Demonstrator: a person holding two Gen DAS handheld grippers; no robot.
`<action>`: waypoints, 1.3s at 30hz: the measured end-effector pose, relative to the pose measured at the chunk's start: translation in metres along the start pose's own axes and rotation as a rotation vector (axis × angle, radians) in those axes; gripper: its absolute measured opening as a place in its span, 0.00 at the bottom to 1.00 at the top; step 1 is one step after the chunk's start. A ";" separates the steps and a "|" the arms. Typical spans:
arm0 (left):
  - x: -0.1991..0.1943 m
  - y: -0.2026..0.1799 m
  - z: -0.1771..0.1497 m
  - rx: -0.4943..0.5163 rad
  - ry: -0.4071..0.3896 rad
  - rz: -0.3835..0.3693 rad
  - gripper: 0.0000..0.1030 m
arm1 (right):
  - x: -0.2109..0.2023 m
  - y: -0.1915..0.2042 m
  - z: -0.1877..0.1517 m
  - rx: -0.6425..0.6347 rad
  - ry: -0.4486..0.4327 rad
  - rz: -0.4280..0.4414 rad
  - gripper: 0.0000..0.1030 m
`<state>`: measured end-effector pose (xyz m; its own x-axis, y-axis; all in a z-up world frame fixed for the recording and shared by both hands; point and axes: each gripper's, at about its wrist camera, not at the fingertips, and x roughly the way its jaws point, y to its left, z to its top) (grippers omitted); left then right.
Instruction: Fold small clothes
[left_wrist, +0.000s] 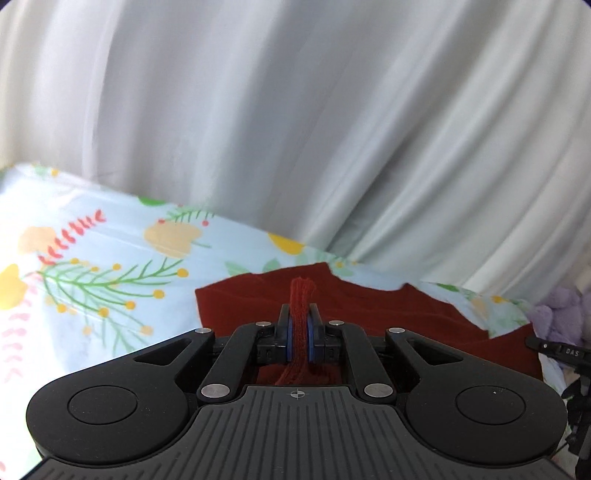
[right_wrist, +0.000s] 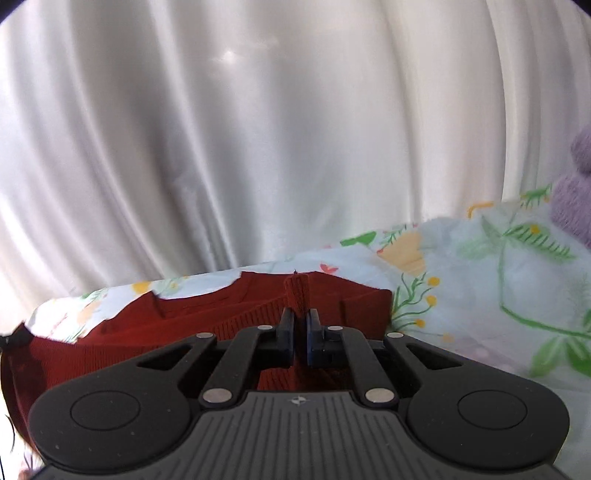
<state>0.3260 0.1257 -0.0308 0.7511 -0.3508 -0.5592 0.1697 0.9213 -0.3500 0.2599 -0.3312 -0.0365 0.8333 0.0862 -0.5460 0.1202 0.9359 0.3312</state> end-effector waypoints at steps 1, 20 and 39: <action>0.012 0.001 0.000 -0.009 0.023 0.009 0.09 | 0.012 -0.001 0.001 0.005 0.013 -0.008 0.05; 0.052 0.016 -0.042 0.025 0.216 0.022 0.09 | 0.056 0.000 -0.029 -0.125 0.147 -0.054 0.06; 0.097 -0.020 0.048 0.135 -0.043 0.228 0.09 | 0.099 0.043 0.041 -0.130 -0.120 -0.224 0.05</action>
<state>0.4263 0.0816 -0.0420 0.8058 -0.1272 -0.5783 0.0748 0.9907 -0.1137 0.3698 -0.2966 -0.0443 0.8525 -0.1614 -0.4972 0.2447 0.9637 0.1067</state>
